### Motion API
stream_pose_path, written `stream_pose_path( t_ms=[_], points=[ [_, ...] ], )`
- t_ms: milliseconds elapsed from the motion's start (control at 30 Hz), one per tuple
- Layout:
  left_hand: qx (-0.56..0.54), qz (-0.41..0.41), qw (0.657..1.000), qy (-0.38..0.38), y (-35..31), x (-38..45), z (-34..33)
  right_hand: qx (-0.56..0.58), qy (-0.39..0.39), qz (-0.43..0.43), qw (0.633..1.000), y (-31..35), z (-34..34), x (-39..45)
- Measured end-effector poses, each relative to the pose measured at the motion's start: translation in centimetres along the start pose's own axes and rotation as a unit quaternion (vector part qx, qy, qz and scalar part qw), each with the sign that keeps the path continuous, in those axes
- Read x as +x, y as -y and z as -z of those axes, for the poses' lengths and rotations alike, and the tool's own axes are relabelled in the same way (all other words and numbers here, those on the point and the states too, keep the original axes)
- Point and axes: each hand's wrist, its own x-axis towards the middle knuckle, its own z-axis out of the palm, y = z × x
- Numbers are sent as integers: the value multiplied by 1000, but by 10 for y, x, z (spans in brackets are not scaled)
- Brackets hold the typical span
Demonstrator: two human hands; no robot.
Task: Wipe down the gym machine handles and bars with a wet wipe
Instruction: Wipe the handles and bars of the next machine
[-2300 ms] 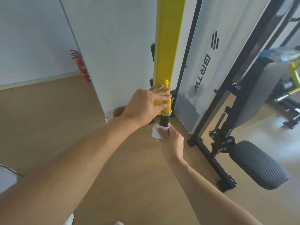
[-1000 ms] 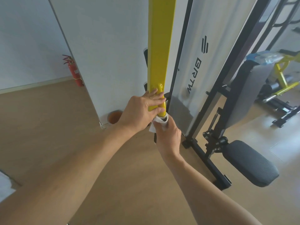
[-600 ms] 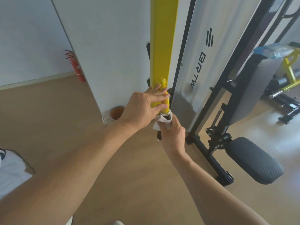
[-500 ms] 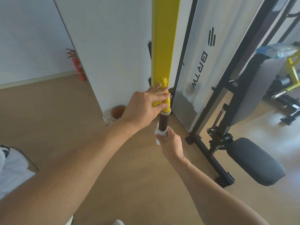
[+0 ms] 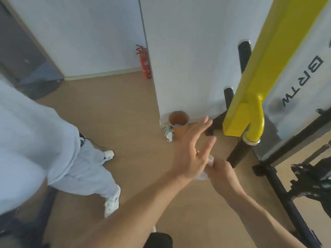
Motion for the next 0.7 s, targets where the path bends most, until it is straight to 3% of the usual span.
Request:
stream_pose_path(
  t_ms=[100, 200, 267, 400, 533, 633, 700],
  points=[
    [-111, 206, 971, -37, 34, 7, 21, 3, -51, -26, 998, 24, -13, 18],
    [-144, 285, 948, 7, 69, 29, 33, 51, -87, -31, 994, 43, -31, 41],
    [-180, 273, 944, 53, 83, 48, 39, 146, -127, -5, 981, 58, -41, 55],
    [-254, 260, 919, 151, 91, 96, 52, 344, -213, -10, 915, 87, -50, 77],
    [-252, 210, 907, 265, 96, 139, 51, 374, -243, -21, 895, 111, -47, 89],
    [-287, 199, 890, 292, 97, 169, 39, 378, -247, 9, 892, 130, -39, 97],
    [-305, 201, 878, 309, 96, 191, 27, 421, -272, 11, 865, 142, -30, 105]
  ],
)
